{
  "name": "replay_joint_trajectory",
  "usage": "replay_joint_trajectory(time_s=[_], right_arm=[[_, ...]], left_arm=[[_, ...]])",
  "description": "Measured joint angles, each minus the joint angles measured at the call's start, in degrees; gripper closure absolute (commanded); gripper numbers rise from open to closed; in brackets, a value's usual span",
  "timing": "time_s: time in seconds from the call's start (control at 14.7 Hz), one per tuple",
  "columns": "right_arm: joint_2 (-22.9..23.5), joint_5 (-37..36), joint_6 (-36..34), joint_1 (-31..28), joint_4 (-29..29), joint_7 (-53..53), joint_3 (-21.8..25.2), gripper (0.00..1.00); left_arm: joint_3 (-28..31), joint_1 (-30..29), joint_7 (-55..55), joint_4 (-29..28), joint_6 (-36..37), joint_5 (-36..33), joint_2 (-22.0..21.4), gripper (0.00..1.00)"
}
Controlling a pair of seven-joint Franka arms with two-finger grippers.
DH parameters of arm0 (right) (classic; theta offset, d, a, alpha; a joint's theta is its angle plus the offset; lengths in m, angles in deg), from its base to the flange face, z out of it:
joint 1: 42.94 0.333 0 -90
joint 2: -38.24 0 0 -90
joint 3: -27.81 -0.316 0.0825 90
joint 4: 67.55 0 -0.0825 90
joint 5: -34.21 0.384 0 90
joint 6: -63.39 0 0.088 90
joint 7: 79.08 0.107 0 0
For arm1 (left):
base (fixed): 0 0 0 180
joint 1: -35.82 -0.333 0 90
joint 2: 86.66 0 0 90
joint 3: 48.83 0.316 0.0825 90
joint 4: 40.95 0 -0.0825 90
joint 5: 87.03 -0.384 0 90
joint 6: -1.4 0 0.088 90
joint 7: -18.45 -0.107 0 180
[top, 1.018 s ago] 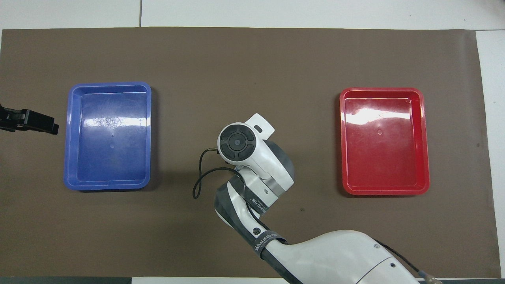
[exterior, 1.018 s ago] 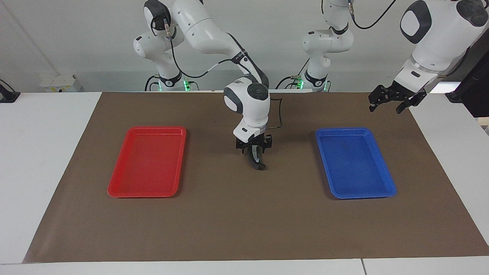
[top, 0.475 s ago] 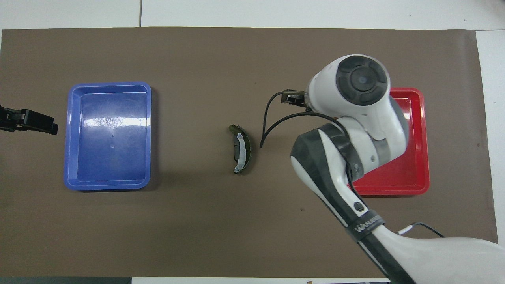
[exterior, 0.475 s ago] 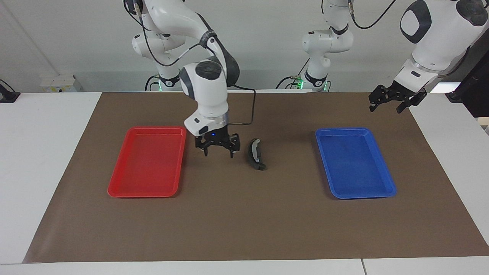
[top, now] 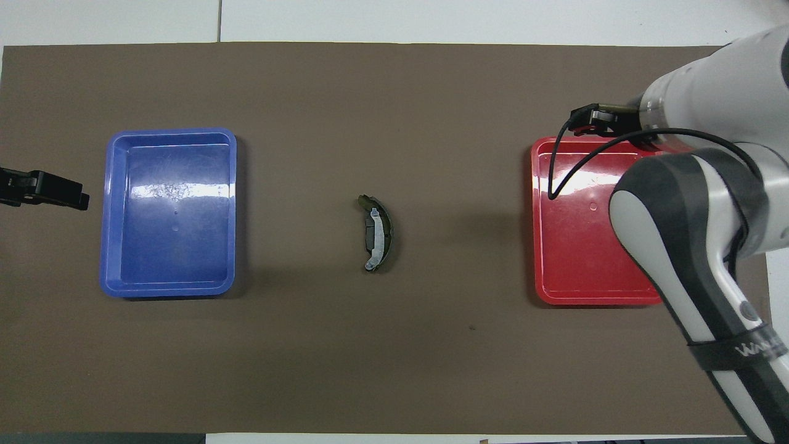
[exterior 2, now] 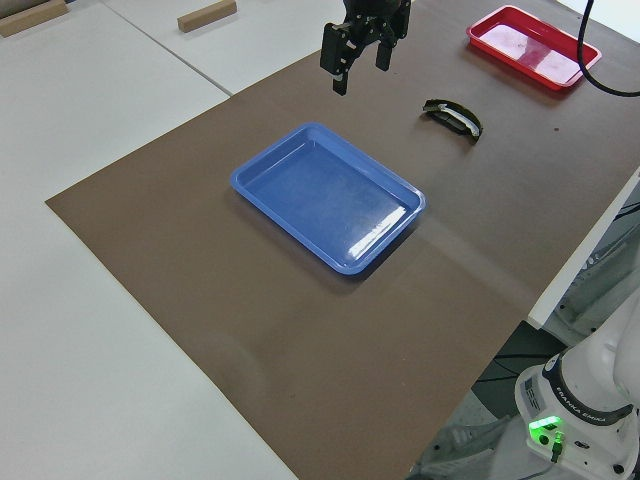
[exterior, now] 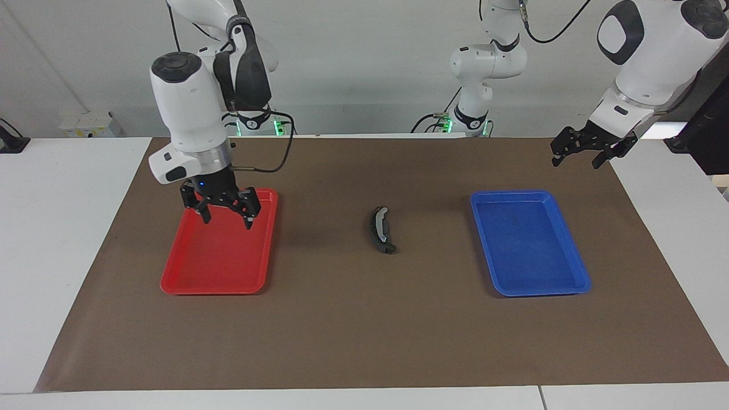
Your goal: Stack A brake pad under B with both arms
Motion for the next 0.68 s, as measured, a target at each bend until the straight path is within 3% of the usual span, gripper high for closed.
replay_joint_trajectory(time_s=[0.48, 0.68], right_arm=[[-7.17, 0.05, -22.51, -5.06, -5.69, -7.58, -0.01, 0.01], [-7.1, 0.06, -25.29, -5.61, -6.78, -7.6, -0.11, 0.01]], left_arm=[[0.01, 0.0, 0.03, 0.0, 0.0, -0.01, 0.0, 0.01], [0.01, 0.0, 0.03, 0.0, 0.0, -0.01, 0.0, 0.01]])
